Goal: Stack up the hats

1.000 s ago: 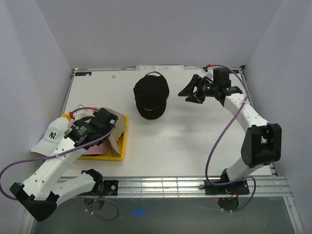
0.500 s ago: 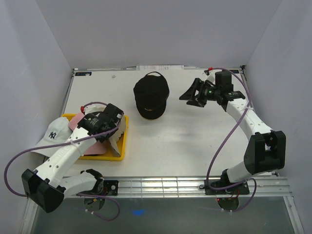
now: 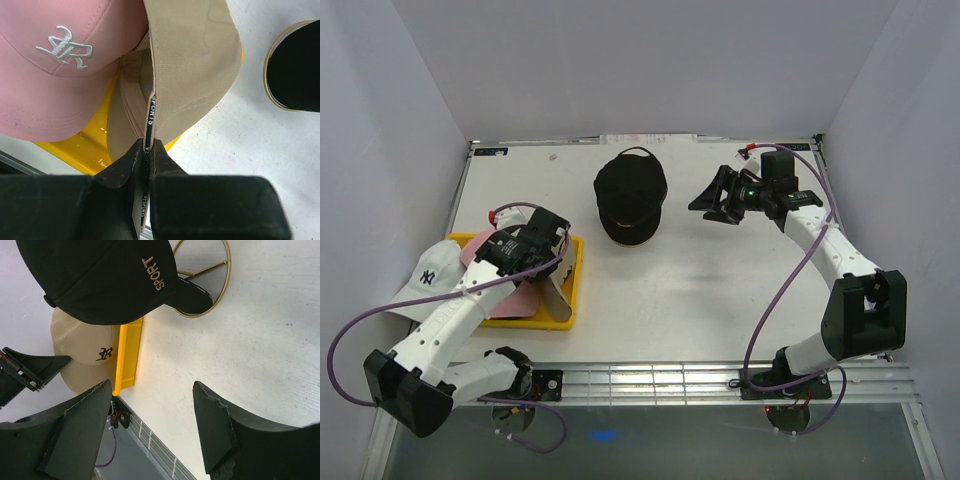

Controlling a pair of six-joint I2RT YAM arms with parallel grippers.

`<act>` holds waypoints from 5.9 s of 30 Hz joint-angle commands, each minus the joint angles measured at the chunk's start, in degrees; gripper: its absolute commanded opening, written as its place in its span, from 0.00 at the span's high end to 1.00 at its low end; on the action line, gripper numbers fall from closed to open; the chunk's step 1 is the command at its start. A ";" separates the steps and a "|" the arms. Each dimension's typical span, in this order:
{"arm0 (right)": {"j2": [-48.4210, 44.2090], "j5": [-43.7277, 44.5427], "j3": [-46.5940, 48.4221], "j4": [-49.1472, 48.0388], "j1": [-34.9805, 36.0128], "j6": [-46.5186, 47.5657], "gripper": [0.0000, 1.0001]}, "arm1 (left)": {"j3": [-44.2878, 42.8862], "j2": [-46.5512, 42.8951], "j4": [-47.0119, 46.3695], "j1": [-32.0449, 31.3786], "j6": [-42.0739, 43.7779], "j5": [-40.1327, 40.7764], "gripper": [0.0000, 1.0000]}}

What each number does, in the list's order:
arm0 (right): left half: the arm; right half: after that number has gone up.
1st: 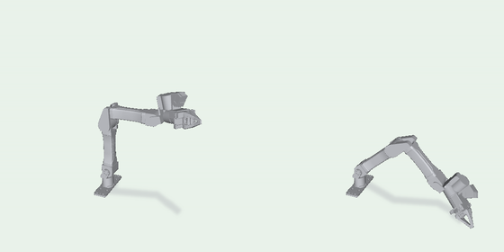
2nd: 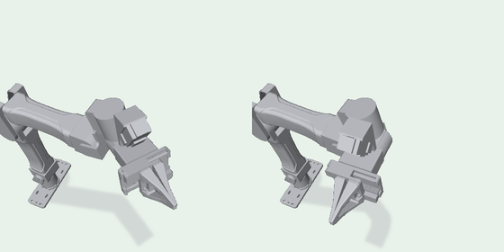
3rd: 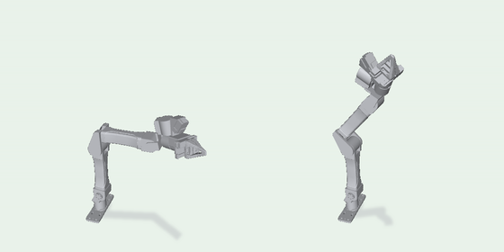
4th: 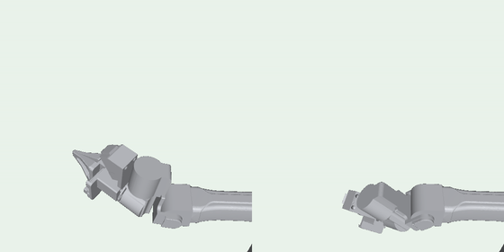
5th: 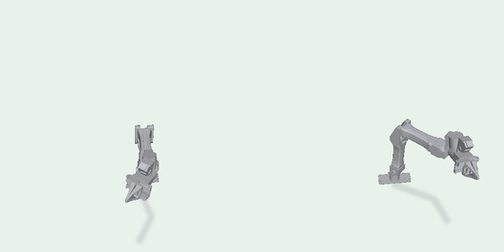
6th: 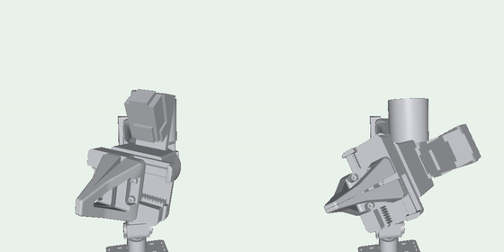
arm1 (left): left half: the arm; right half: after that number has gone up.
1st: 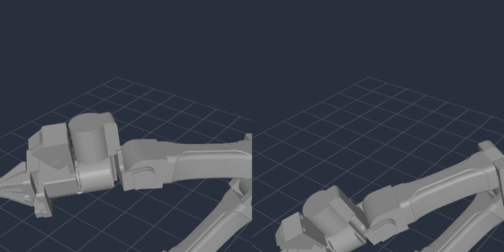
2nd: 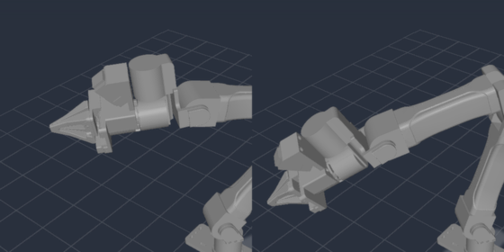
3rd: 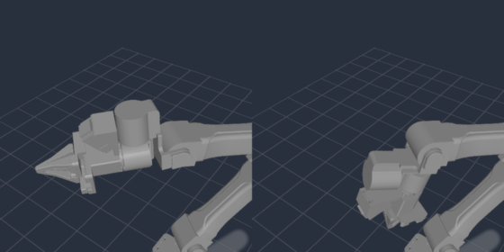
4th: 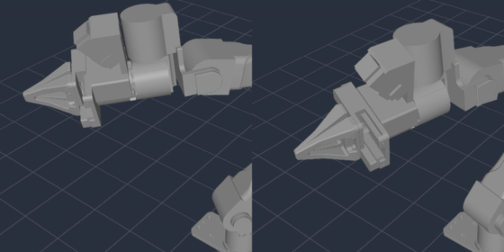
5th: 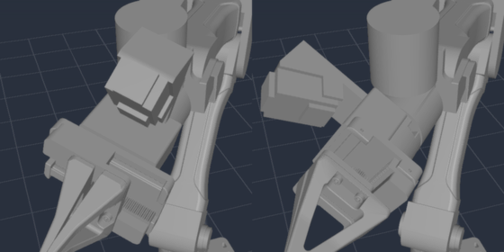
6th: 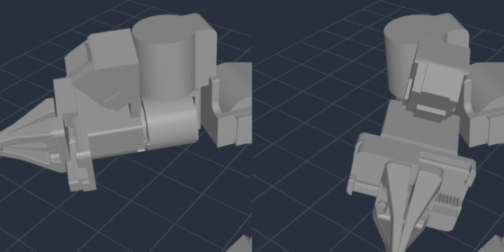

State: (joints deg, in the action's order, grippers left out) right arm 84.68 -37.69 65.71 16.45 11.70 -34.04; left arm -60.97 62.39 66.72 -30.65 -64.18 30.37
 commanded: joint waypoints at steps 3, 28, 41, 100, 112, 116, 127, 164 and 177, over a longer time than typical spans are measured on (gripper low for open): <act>-2.07 0.07 0.64 -0.37 0.07 1.61 0.28 | -8.01 -0.69 2.19 0.86 2.83 1.53 1.00; -4.36 -7.13 11.45 -4.48 7.27 -12.26 0.25 | -34.47 3.00 -25.30 0.86 4.86 -11.29 1.00; -0.93 -9.33 8.56 -37.41 9.74 -45.81 0.12 | -24.29 2.38 -56.59 0.86 -4.28 -21.93 1.00; -8.57 22.39 -16.31 -70.14 22.04 -72.83 0.51 | 9.29 5.64 -103.89 11.58 -17.82 -51.64 1.00; -4.01 28.38 -16.94 -79.55 25.30 -74.68 0.73 | 12.37 6.95 -104.86 13.95 -18.43 -55.94 1.00; -2.60 26.89 -16.49 -80.08 25.47 -73.72 0.85 | 11.49 9.15 -104.17 15.62 -20.72 -57.44 1.00; -1.98 27.06 -18.78 -77.45 26.26 -66.33 0.92 | 3.41 19.78 -96.17 19.31 -23.88 -65.17 1.00; 3.38 27.94 -24.58 -76.39 31.54 -58.24 0.92 | 1.38 28.49 -82.90 26.52 -16.68 -77.74 1.00; 4.35 29.52 -27.22 -77.27 33.47 -57.45 0.92 | 2.08 27.87 -79.03 28.37 -12.99 -78.89 1.00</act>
State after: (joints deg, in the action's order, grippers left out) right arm 90.04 -1.19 39.99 -57.25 42.41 -95.26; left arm -58.54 91.64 -12.56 -4.51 -79.22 -52.29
